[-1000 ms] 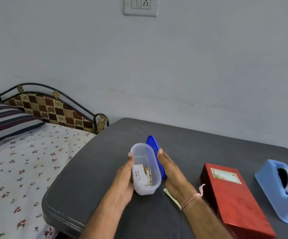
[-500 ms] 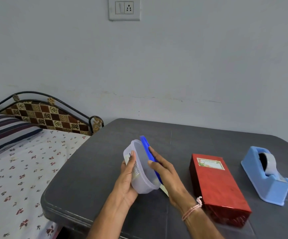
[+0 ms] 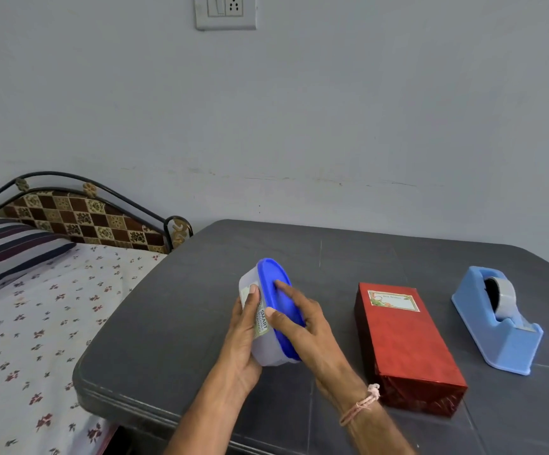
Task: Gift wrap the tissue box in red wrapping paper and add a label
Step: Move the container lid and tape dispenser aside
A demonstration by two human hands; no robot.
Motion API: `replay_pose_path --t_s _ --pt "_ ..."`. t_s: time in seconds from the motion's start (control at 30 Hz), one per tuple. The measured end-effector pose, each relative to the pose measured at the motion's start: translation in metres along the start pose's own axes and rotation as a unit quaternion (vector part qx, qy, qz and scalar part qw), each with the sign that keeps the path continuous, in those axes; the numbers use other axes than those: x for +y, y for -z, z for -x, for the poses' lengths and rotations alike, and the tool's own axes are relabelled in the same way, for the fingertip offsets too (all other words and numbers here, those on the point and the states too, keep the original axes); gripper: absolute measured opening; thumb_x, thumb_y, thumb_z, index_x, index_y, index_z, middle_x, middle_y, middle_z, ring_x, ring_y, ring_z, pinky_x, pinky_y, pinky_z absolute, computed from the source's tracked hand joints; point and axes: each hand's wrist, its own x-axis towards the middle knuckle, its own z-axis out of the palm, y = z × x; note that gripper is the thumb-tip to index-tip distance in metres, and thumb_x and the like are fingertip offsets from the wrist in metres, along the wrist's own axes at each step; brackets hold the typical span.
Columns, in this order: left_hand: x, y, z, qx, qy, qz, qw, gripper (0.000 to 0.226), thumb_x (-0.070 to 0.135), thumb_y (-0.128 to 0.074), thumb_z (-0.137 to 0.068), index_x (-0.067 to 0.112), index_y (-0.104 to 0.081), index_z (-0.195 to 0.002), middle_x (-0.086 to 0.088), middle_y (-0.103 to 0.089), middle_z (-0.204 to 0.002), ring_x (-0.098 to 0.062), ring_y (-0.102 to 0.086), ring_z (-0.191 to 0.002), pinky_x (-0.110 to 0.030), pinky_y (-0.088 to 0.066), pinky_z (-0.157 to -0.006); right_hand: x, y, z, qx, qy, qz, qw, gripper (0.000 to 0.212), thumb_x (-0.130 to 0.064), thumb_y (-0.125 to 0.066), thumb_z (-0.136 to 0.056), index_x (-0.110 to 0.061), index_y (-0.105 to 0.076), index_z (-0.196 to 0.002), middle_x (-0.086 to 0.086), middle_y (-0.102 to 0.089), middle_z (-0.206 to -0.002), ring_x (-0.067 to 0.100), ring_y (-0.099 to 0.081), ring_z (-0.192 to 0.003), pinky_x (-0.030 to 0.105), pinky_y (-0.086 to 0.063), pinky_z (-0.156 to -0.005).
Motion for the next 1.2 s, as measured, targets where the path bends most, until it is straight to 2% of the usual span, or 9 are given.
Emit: replay_pose_path --t_s 0.13,0.23,0.47,0.57,0.67,0.73,0.83,1.03,1.2 --pt "0.009 0.002 0.01 -0.065 0.064 -0.049 0.995 0.051 0.052 -0.057 -0.099 0.016 -0.069 -0.132 -0.018 -0.07 -0.129 -0.036 -0.067 -0.121 -0.054 -0.048 -0.109 -0.014 0.005 -0.006 0.032 -0.101 -0.144 0.984 0.079 -0.058 -0.078 -0.081 -0.043 -0.035 -0.146 -0.012 -0.056 -0.136 0.014 -0.062 -0.118 0.038 -0.055 -0.099" --pt "0.014 0.003 0.013 -0.085 0.076 -0.087 0.99 0.049 0.053 -0.057 -0.098 0.017 -0.072 -0.128 -0.014 -0.071 -0.129 -0.031 -0.067 -0.121 -0.05 -0.047 -0.111 -0.023 0.008 -0.017 0.053 -0.126 -0.155 0.978 0.054 -0.053 -0.083 -0.077 -0.034 -0.06 -0.123 -0.005 -0.072 -0.116 0.019 -0.071 -0.103 0.038 -0.061 -0.081" --pt "0.021 -0.01 0.021 -0.01 0.041 -0.252 0.967 0.069 0.081 -0.031 -0.088 0.035 -0.067 -0.125 0.006 -0.076 -0.116 -0.015 -0.074 -0.104 -0.039 -0.06 -0.088 -0.02 0.004 -0.038 0.142 -0.149 -0.236 0.95 0.037 -0.045 -0.08 -0.085 -0.022 -0.068 -0.112 0.002 -0.075 -0.102 0.024 -0.07 -0.096 0.048 -0.061 -0.085" --pt "0.01 -0.011 0.02 0.064 -0.004 -0.319 0.946 0.068 0.083 -0.024 -0.089 0.038 -0.062 -0.123 0.016 -0.066 -0.121 -0.011 -0.066 -0.109 -0.038 -0.056 -0.094 -0.021 0.005 -0.045 0.19 -0.133 -0.226 0.946 0.042 -0.05 -0.064 -0.097 -0.013 -0.063 -0.116 0.005 -0.07 -0.1 0.026 -0.068 -0.096 0.05 -0.056 -0.094" --pt "-0.003 -0.011 0.021 0.125 -0.119 -0.387 0.906 0.062 0.077 -0.022 -0.089 0.023 -0.047 -0.074 0.008 -0.047 -0.069 -0.006 -0.045 -0.06 -0.028 -0.042 -0.064 -0.022 0.011 -0.055 0.165 -0.159 -0.138 0.964 0.063 -0.073 -0.055 -0.09 -0.013 -0.061 -0.106 0.002 -0.062 -0.096 0.021 -0.061 -0.091 0.039 -0.052 -0.086" --pt "-0.008 -0.015 0.026 0.132 -0.182 -0.412 0.883 0.06 0.069 -0.026 -0.094 0.017 -0.035 -0.067 0.005 -0.036 -0.058 -0.007 -0.033 -0.05 -0.021 -0.029 -0.051 -0.022 0.015 -0.063 0.179 -0.133 -0.064 0.973 0.066 -0.081 -0.054 -0.084 -0.015 -0.06 -0.092 -0.002 -0.058 -0.085 0.017 -0.053 -0.078 0.034 -0.044 -0.071" --pt "-0.009 -0.018 0.02 0.135 -0.197 -0.433 0.869 0.057 0.059 -0.034 -0.102 0.016 -0.036 -0.065 0.005 -0.037 -0.055 -0.008 -0.035 -0.048 -0.022 -0.029 -0.047 -0.02 0.017 -0.065 0.215 -0.1 -0.001 0.972 0.067 -0.085 -0.049 -0.083 -0.018 -0.05 -0.079 -0.003 -0.055 -0.075 0.018 -0.051 -0.068 0.034 -0.043 -0.064" --pt "-0.003 -0.008 -0.01 0.21 -0.134 -0.4 0.882 0.061 0.062 -0.036 -0.102 0.011 -0.061 -0.08 -0.001 -0.065 -0.076 -0.017 -0.06 -0.071 -0.035 -0.041 -0.063 0.018 -0.027 -0.038 0.206 -0.041 -0.007 0.978 0.043 -0.058 -0.052 -0.099 -0.022 -0.049 -0.122 -0.001 -0.068 -0.111 0.015 -0.066 -0.097 0.04 -0.056 -0.089" --pt "-0.012 0.007 -0.019 0.223 -0.086 -0.428 0.872 0.056 0.063 -0.035 -0.101 0.017 -0.061 -0.084 -0.001 -0.066 -0.085 -0.018 -0.061 -0.077 -0.037 -0.045 -0.071 0.036 -0.036 -0.047 0.211 -0.065 0.055 0.974 0.033 -0.054 -0.042 -0.104 -0.023 -0.044 -0.114 0.002 -0.065 -0.109 0.021 -0.064 -0.096 0.043 -0.055 -0.087"
